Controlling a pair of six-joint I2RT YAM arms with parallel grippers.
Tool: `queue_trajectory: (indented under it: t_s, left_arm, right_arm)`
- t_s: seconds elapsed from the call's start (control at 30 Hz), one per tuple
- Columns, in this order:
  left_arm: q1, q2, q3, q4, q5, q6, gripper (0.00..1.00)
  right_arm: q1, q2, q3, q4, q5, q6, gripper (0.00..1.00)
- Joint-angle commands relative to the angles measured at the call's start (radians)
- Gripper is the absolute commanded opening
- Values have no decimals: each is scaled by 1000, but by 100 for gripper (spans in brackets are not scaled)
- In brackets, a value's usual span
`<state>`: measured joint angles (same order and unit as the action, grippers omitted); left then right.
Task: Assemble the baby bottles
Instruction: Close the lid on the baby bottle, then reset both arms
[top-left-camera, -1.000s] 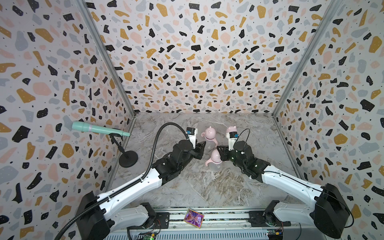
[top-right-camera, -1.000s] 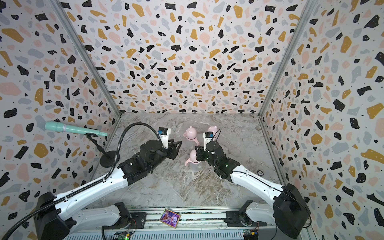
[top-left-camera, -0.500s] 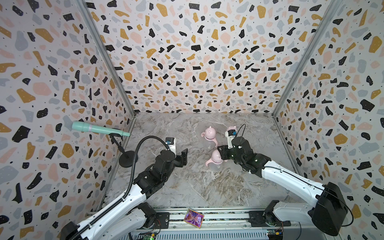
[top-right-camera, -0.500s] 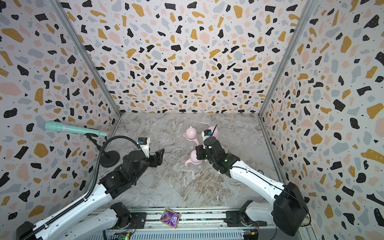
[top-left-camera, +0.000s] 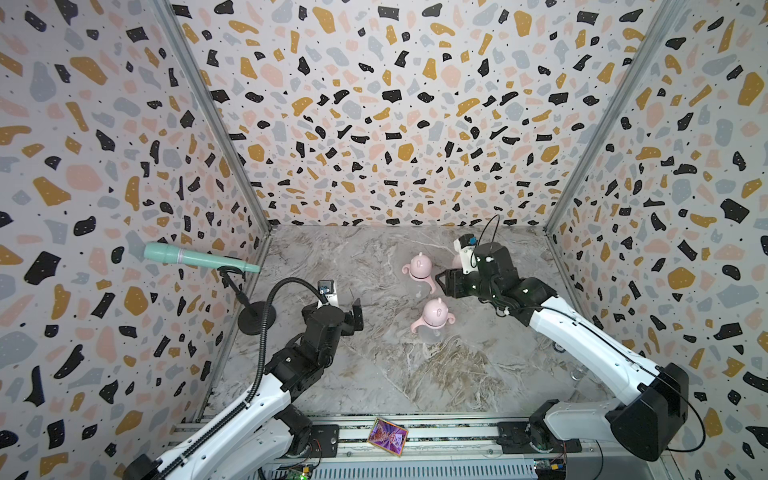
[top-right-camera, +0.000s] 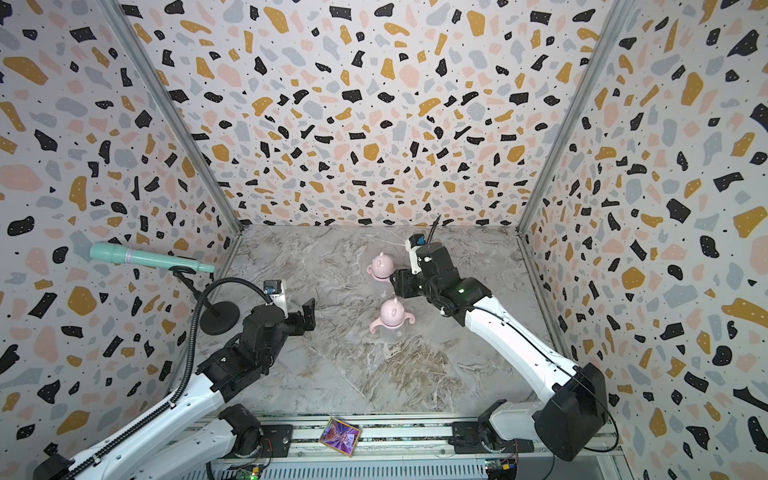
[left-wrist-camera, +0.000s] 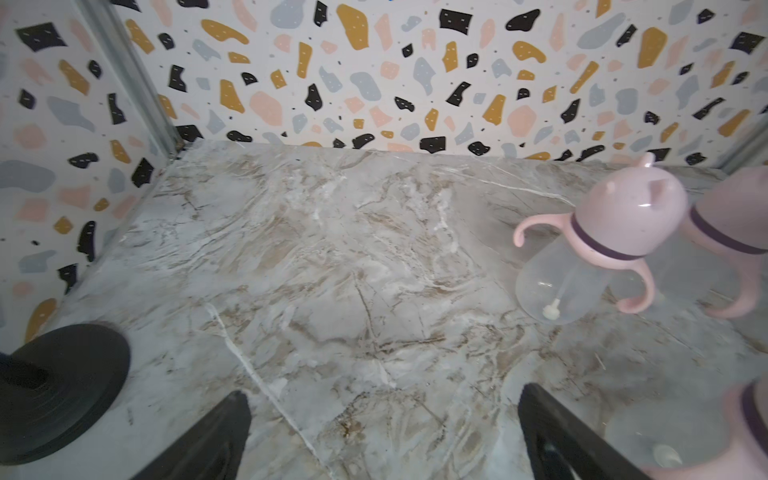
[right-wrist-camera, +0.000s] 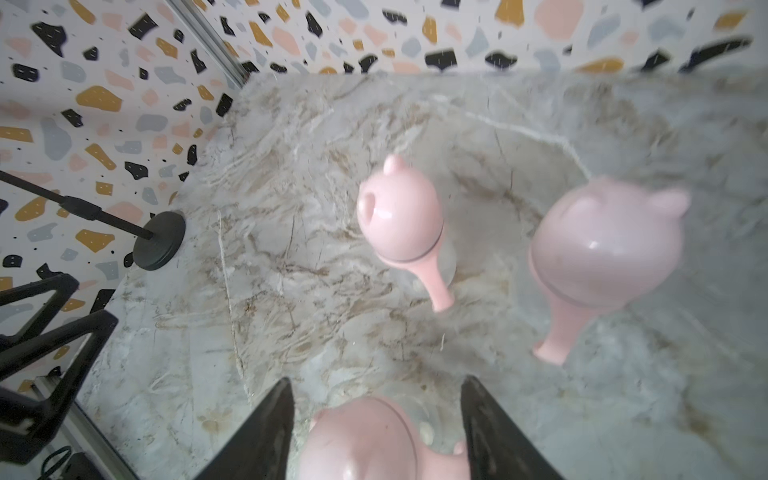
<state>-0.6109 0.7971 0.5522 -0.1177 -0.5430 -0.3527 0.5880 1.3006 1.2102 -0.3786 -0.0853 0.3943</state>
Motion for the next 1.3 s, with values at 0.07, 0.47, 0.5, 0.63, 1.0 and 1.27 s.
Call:
queue_trajectory:
  t_s: [0.07, 0.47, 0.5, 0.63, 1.0, 1.27]
  left_arm:
    - [46, 16, -124, 256, -275, 74, 100]
    - [279, 214, -446, 1016, -199, 307, 99]
    - [312, 250, -468, 1080, -176, 286, 99]
    - [370, 338, -461, 1200, -89, 297, 99]
    - [468, 588, -408, 1336, 78, 325, 99]
    - [497, 605, -397, 1341, 123, 309, 99]
  right_arm:
    - [-105, -119, -88, 32, 90, -172, 90]
    - [-445, -408, -872, 822, 277, -246, 100]
    - [-455, -395, -897, 868, 284, -248, 99]
    - [-504, -298, -1009, 1094, 278, -275, 99]
    - [-598, 81, -1103, 1694, 105, -308, 99]
    - [-532, 187, -1011, 1632, 149, -371, 99]
